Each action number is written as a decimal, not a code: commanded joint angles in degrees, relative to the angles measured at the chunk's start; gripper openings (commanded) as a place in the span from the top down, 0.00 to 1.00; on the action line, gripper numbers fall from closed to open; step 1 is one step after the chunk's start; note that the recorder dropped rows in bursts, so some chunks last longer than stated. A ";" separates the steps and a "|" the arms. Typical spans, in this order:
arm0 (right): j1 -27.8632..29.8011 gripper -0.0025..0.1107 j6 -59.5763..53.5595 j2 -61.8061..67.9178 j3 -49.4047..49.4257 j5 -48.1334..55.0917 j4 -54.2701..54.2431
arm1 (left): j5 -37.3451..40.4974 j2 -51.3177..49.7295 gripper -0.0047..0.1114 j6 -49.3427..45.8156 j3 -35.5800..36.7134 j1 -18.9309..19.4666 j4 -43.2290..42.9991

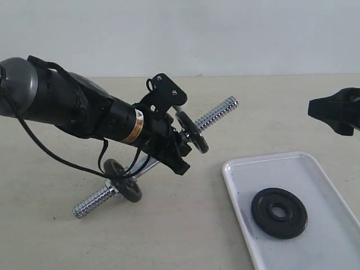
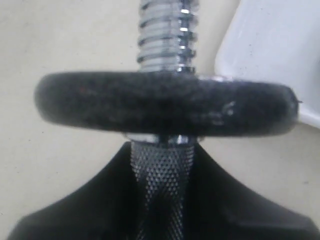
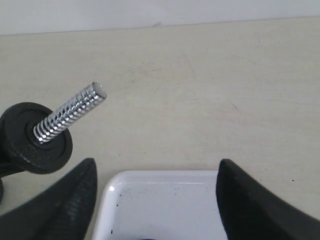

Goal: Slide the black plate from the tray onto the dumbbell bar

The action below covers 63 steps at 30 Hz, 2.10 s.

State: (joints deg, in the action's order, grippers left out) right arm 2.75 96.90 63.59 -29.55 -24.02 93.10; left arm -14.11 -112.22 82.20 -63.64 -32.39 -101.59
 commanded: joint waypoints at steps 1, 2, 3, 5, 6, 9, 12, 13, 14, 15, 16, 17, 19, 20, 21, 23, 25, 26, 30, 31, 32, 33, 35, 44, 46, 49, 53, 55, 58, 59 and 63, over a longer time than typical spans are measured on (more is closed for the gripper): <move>0.05 0.43 -0.18 -0.02 0.17 0.33 0.04 | -1.06 3.90 0.92 -0.19 0.04 -0.18 1.65; 0.05 0.43 -0.18 -0.02 0.17 0.33 0.04 | -1.32 4.06 0.92 -0.19 0.18 -0.18 1.65; 0.05 0.43 -0.18 -0.02 0.17 0.18 0.21 | -1.44 4.18 0.92 -0.19 0.46 -0.18 1.65; 0.05 0.43 -0.18 -0.02 0.17 -0.44 1.72 | -1.99 4.45 0.92 -0.19 0.95 -0.18 1.65; 0.05 0.43 -0.18 -0.02 0.17 -1.00 2.26 | -2.46 4.67 0.92 -0.19 1.11 -0.18 1.65; 0.05 0.43 -0.18 -0.02 0.17 -3.62 3.61 | -4.75 5.13 0.92 -0.19 1.34 -0.18 1.65; -0.65 0.44 -0.03 -0.02 0.17 -5.72 5.94 | -5.87 5.41 0.92 -0.19 1.34 -0.18 1.65; -1.58 0.46 0.19 -0.02 0.17 -5.72 6.84 | -6.02 5.52 0.92 -0.19 1.34 -0.18 1.65; -2.89 0.50 0.90 -0.02 0.17 -5.29 6.84 | -6.14 5.52 0.92 -0.19 1.34 -0.18 1.65; -4.11 0.52 1.06 -0.02 0.17 -4.89 6.84 | -6.43 5.52 0.92 -0.19 1.34 -0.18 1.65; -5.73 0.55 1.06 -0.02 0.17 -4.54 6.84 | -6.54 5.52 0.92 -0.19 1.34 -0.18 1.65; -7.46 0.55 1.06 -0.02 0.17 -4.01 6.84 | -6.54 5.52 0.92 -0.19 1.34 -0.18 1.65; -10.81 0.55 1.15 -0.02 0.17 -2.13 6.84 | -6.67 5.52 0.92 -0.19 1.34 -0.18 1.65; -12.28 0.55 1.15 -0.02 0.17 -0.76 6.84 | -6.84 5.52 0.92 -0.19 1.34 -0.18 1.65; -13.29 0.55 1.15 -0.02 0.17 0.65 6.84 | -6.84 5.52 0.92 -0.19 1.34 -0.18 1.65; -14.78 0.55 1.59 -0.02 0.17 2.20 6.84 | -6.84 5.52 0.92 -0.19 1.34 -0.18 1.65; -15.19 0.55 3.98 0.51 0.17 1.73 6.84 | -6.84 5.52 0.92 -0.19 1.34 -0.18 1.65; -15.19 0.55 4.76 1.08 0.17 1.28 6.84 | -6.84 5.52 0.92 -0.19 1.34 -0.18 1.65; -15.19 0.55 6.44 5.59 0.17 -0.97 6.84 | -7.11 5.52 0.92 -0.19 1.34 -0.18 1.65; -15.19 0.55 6.44 6.84 0.17 -1.24 6.84 | -7.11 5.52 0.92 -0.19 1.34 -0.18 1.65; -15.19 0.55 6.44 8.38 0.17 -1.24 6.84 | -7.11 5.52 0.92 -0.19 1.34 -0.18 1.65; -15.19 0.55 6.44 9.80 0.17 -1.34 6.84 | -7.11 5.52 0.92 -0.19 1.34 -0.18 1.65; -15.19 0.55 6.44 12.00 0.02 -1.32 6.84 | -7.11 5.52 0.92 -0.19 1.34 -0.18 1.65; -15.19 0.55 7.53 12.71 -13.39 -9.29 6.84 | -7.11 5.52 0.92 -0.19 1.34 -0.18 1.65; -15.19 0.55 7.53 12.47 -18.60 -15.76 6.84 | -7.11 5.52 0.92 -0.19 1.34 -0.18 1.65; -15.19 0.55 8.83 12.35 -23.91 -26.82 6.84 | -7.00 5.52 0.92 -0.22 1.34 -0.18 1.65; -15.44 0.55 6.63 12.36 -28.41 -45.94 6.84 | -7.00 5.52 0.92 -0.22 1.34 -0.18 1.65; -15.86 0.55 5.48 11.63 -28.25 -45.94 6.84 | -7.00 5.52 0.92 -0.22 1.34 -0.18 1.65; -15.86 0.57 -0.66 11.97 -28.12 -45.94 6.84 | -7.13 5.52 0.92 -0.22 1.34 -0.18 1.65; -15.86 0.60 -3.39 11.97 -28.12 -45.94 6.84 | -7.13 5.52 0.92 -0.22 1.34 -0.18 1.65; -15.86 0.67 -11.74 11.97 -28.12 -27.24 6.84 | -7.14 5.52 0.92 -0.22 1.34 -0.18 1.65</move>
State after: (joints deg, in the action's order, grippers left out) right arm -13.10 88.82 75.69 -57.46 -62.20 100.17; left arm -19.10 -110.42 81.45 -60.82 -32.39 -102.00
